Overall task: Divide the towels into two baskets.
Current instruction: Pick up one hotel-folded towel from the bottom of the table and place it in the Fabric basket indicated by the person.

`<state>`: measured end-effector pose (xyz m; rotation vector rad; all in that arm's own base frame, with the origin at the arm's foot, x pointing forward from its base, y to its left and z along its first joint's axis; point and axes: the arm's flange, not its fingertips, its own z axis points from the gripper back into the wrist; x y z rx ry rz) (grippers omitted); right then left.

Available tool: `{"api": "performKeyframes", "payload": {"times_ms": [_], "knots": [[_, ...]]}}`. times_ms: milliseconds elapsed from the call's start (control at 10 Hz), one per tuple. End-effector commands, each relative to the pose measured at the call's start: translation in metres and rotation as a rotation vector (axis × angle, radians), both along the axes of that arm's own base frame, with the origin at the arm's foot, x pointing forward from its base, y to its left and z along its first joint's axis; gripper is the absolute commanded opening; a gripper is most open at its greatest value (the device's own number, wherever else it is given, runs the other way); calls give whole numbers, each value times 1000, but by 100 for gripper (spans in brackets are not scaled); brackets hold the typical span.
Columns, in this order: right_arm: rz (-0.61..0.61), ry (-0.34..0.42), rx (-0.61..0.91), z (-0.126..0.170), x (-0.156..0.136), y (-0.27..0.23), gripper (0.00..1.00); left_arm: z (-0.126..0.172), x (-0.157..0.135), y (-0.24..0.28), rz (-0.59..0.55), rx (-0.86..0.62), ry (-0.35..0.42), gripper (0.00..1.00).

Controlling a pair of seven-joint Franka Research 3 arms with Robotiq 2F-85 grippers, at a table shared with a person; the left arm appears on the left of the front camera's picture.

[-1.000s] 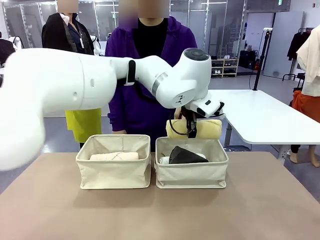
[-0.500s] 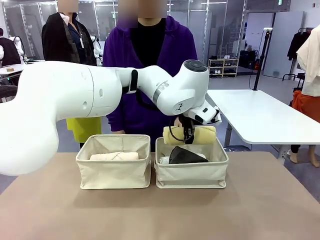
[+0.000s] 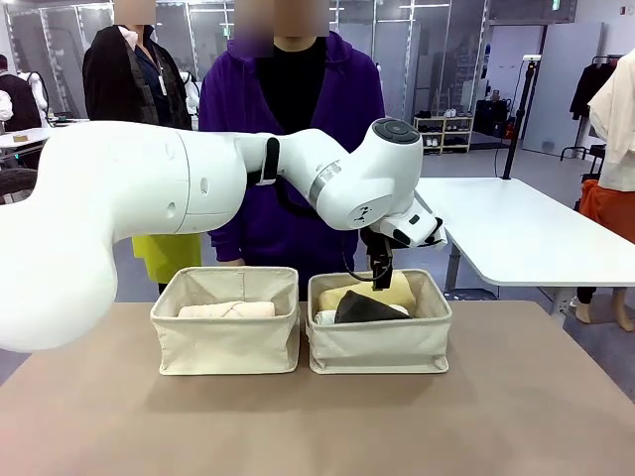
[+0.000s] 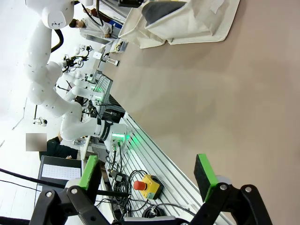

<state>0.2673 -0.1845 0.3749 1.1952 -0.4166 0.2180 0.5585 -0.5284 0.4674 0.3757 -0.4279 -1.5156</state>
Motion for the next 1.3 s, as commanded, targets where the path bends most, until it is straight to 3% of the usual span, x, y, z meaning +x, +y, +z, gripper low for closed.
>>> {"api": "performKeyframes", "payload": {"times_ms": [0,200,300,1200], "knots": [[-6,-13,15,4,-1,0,100,5,-7,2,9,-22,-20,100],[-6,-13,15,4,-1,0,100,9,-20,7,8,-8,-16,100],[-6,-13,15,4,-1,0,100,4,-1,-1,-1,-9,-7,100],[-6,-13,15,4,-1,0,100,4,-1,-1,-1,-9,-7,100]]}}
